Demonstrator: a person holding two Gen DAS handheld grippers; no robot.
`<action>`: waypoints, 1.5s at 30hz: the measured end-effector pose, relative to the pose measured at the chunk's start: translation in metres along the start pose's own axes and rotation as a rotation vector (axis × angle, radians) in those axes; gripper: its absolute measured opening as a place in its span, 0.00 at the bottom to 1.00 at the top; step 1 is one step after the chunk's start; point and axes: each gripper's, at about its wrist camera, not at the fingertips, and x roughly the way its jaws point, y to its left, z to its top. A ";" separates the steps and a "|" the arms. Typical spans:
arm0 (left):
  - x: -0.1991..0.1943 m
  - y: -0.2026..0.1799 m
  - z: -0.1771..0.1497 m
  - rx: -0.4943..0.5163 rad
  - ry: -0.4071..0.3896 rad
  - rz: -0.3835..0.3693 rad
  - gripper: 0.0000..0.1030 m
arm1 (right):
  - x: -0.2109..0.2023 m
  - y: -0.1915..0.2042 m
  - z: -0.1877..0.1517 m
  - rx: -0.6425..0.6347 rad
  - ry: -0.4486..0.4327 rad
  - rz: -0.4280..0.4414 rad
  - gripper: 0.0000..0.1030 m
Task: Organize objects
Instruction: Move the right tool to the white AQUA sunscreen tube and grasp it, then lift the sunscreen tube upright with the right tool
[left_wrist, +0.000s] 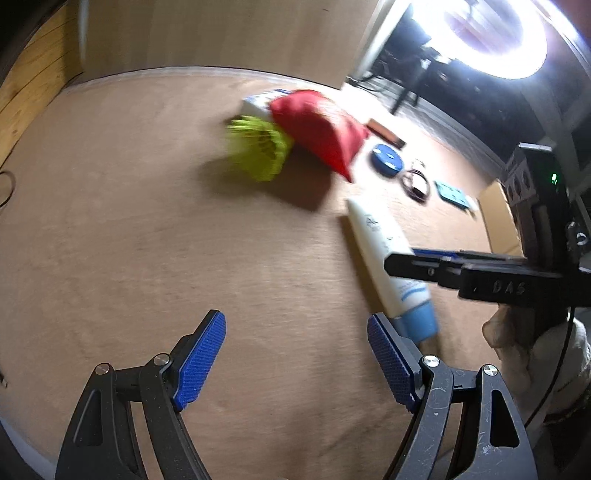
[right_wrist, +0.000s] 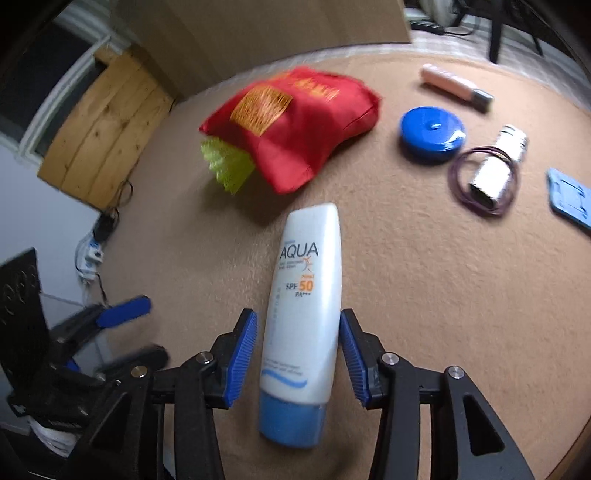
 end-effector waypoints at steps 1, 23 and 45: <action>0.003 -0.004 0.001 -0.001 0.005 -0.013 0.80 | -0.005 -0.004 0.001 0.008 -0.010 0.007 0.47; 0.057 -0.063 0.019 0.033 0.105 -0.204 0.64 | 0.005 -0.021 0.009 -0.001 0.125 0.093 0.51; 0.058 -0.111 0.028 0.130 0.081 -0.201 0.47 | -0.034 -0.040 -0.007 0.055 0.028 0.069 0.34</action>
